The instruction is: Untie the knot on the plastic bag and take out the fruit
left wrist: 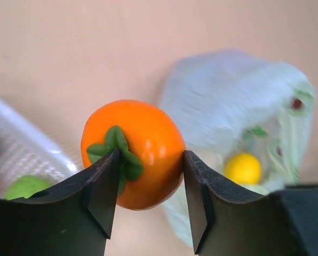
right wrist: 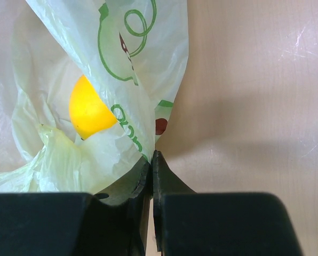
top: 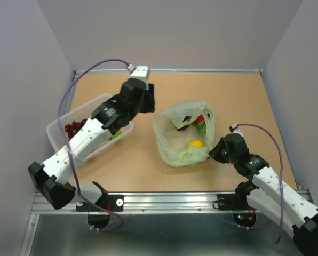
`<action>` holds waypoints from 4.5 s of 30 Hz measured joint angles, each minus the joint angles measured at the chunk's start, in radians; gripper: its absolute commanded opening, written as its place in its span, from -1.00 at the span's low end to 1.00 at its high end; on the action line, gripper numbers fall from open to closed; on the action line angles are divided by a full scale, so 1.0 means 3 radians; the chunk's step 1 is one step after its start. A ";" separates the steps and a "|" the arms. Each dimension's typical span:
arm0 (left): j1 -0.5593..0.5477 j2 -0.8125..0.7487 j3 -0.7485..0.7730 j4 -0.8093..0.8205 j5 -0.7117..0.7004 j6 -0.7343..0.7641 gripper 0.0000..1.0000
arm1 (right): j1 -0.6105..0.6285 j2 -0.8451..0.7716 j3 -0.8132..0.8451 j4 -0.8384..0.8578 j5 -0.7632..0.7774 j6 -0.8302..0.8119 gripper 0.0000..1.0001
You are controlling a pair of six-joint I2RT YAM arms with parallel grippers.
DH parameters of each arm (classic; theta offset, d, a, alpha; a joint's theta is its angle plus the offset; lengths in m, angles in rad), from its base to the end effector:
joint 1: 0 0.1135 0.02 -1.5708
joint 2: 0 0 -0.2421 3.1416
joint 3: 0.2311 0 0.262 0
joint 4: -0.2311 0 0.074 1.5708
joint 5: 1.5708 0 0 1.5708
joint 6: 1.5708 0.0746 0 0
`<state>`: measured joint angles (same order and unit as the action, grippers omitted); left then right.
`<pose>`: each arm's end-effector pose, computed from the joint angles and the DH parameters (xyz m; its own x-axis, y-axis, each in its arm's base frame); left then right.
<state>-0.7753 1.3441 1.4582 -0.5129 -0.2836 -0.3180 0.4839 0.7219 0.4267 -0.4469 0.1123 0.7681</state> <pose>0.2620 -0.2275 0.3815 -0.4159 -0.0126 -0.9093 0.3766 0.9077 -0.1849 0.1888 0.0898 0.1566 -0.7007 0.4117 -0.5827 0.1357 0.8787 0.4576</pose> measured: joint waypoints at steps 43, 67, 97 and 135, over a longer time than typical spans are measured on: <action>-0.0526 -0.0289 -0.1162 0.0820 0.0242 -0.0562 0.90 | 0.0000 0.0168 -0.0013 0.0000 0.0050 -0.0038 -0.81; -0.0748 0.1809 -0.0373 0.1223 -0.0371 -0.0729 0.90 | 0.0000 0.0160 -0.0010 0.0000 0.0064 -0.0069 -0.81; -0.0387 0.2427 0.0055 0.1617 -0.0379 -0.0657 -0.94 | 0.0000 0.0122 -0.0009 0.0006 -0.0089 -0.0109 -0.81; -0.0041 -0.0231 0.0075 0.0238 0.0515 -0.0179 -1.00 | 0.0000 0.0122 -0.0009 0.0006 0.0099 -0.0100 -0.81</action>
<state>-0.7876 1.2747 1.4807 -0.4416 -0.1291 -0.3717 0.4839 0.7586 0.4240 -0.4450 0.1421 0.7380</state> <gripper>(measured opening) 0.171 0.093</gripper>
